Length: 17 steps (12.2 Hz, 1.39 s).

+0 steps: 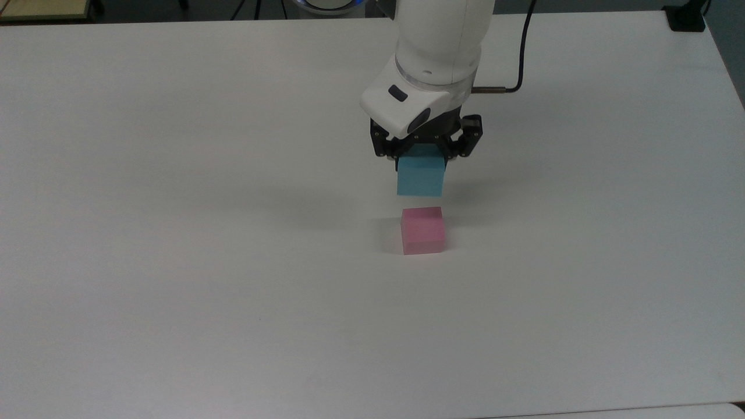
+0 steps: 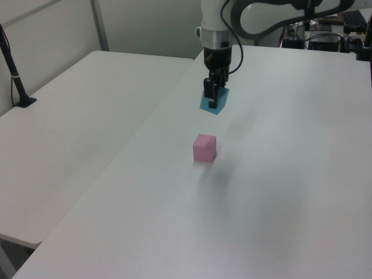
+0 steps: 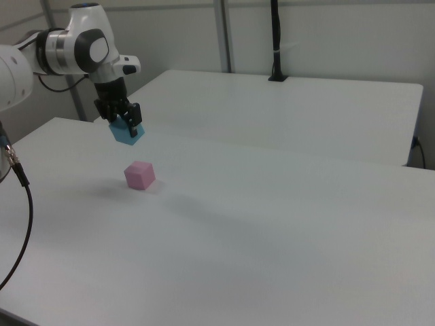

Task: Put blue cube on pink cube
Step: 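Carry the blue cube over the pink cube and lower it on top, then open the gripper to release the blue cube and raise it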

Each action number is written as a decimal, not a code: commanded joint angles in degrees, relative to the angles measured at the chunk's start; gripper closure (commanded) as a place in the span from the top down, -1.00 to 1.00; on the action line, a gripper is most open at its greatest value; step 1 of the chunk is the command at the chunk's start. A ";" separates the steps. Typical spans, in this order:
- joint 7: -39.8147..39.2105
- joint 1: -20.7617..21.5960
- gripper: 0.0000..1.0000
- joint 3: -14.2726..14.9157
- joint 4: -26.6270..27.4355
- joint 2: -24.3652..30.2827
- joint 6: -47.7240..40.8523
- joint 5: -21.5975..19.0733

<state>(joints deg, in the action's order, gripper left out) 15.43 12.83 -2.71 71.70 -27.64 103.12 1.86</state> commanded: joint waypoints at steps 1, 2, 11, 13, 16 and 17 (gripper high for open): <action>2.94 2.20 -0.21 1.74 -1.92 -2.15 4.01 0.69; 3.03 2.29 -0.21 2.09 -1.57 -2.33 5.24 0.69; 2.94 4.39 -0.16 2.80 -1.30 -10.14 7.00 2.00; 2.85 4.40 -0.16 2.80 -0.51 -10.32 7.36 2.62; 3.03 4.40 1.00 2.80 -0.25 -10.77 8.24 2.80; 3.03 4.40 1.00 2.80 -0.07 -10.68 8.07 2.80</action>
<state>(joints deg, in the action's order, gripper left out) 17.24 16.07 -1.17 71.05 -37.96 109.71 3.70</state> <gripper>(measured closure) 0.198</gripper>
